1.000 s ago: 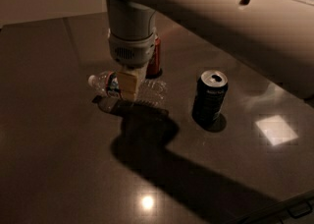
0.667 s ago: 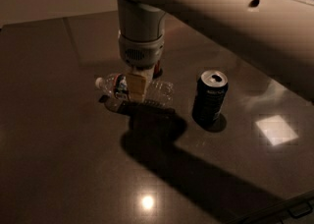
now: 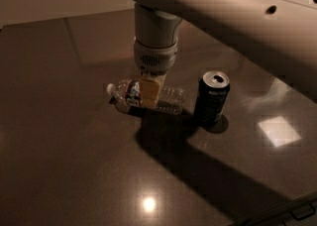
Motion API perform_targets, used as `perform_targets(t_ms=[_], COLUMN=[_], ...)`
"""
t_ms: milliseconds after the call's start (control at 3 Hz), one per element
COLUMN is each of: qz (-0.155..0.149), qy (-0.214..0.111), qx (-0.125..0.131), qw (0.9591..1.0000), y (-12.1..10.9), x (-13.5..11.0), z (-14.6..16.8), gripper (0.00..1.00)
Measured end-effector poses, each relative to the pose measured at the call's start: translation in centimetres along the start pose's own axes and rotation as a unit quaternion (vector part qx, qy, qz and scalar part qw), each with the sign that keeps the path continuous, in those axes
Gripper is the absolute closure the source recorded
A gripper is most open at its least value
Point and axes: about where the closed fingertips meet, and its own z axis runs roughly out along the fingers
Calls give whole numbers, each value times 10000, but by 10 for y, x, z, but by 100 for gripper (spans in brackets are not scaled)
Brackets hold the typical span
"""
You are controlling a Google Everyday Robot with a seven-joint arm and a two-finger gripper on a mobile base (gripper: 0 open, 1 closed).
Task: Move water bottle near pepsi can
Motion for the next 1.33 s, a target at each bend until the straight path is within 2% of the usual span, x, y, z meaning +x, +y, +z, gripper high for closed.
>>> perform_targets(t_ms=[1000,1333], qz=[32,32], qy=[-64,-72], qx=[-160,-172], qw=[9998,9998], y=[4,5], x=[17,17], z=[12,14], gripper=[16,0])
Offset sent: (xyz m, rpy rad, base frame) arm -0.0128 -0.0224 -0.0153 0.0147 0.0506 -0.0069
